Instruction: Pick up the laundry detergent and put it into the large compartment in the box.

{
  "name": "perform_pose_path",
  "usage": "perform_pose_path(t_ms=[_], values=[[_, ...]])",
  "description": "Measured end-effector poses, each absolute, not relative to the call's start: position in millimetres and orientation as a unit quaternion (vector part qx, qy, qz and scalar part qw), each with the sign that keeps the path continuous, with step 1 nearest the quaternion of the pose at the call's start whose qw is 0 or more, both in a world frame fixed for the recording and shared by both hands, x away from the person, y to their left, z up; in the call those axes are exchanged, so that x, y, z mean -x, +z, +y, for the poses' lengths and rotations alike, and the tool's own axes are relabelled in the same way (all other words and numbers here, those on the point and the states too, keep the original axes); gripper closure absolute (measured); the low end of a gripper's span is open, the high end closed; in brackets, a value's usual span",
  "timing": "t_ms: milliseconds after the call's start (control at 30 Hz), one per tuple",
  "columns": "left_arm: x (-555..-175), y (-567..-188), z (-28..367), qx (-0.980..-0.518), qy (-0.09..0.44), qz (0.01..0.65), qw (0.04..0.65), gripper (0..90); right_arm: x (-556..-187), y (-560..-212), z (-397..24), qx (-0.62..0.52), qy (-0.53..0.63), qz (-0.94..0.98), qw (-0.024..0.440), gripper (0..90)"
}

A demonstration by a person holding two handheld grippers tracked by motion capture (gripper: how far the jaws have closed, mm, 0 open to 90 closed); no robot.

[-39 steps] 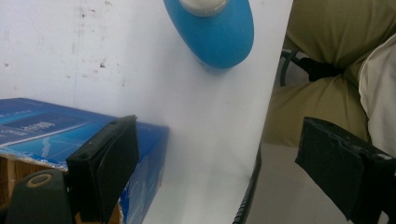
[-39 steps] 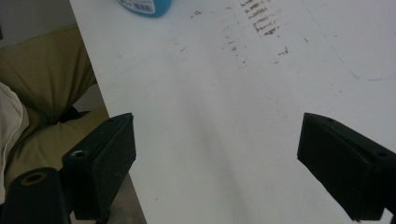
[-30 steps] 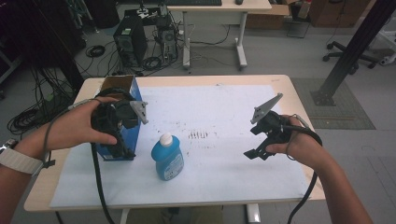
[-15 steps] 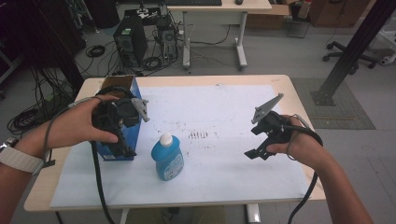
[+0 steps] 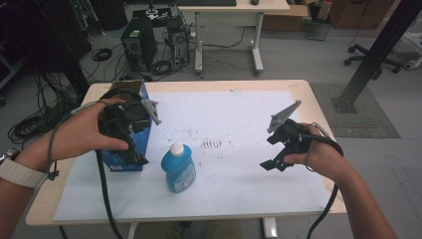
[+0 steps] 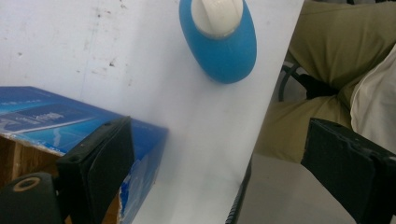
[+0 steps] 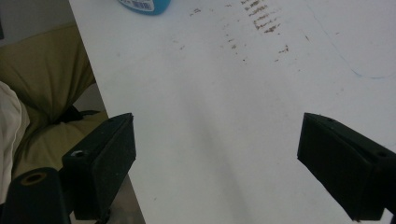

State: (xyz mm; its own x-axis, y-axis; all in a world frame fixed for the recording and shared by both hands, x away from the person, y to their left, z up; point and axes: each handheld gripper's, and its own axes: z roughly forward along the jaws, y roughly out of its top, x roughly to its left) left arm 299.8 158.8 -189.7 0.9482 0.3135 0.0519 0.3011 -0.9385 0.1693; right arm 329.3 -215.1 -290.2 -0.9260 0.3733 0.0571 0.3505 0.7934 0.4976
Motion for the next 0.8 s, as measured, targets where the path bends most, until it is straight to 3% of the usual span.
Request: perform_pose_path(t_ms=[800], values=[[-299, -176, 149, -0.961, 0.041, 0.257, 0.097, 8.7, -328, -291, -216, -0.188, 0.261, 0.946, 0.026, 11.7]])
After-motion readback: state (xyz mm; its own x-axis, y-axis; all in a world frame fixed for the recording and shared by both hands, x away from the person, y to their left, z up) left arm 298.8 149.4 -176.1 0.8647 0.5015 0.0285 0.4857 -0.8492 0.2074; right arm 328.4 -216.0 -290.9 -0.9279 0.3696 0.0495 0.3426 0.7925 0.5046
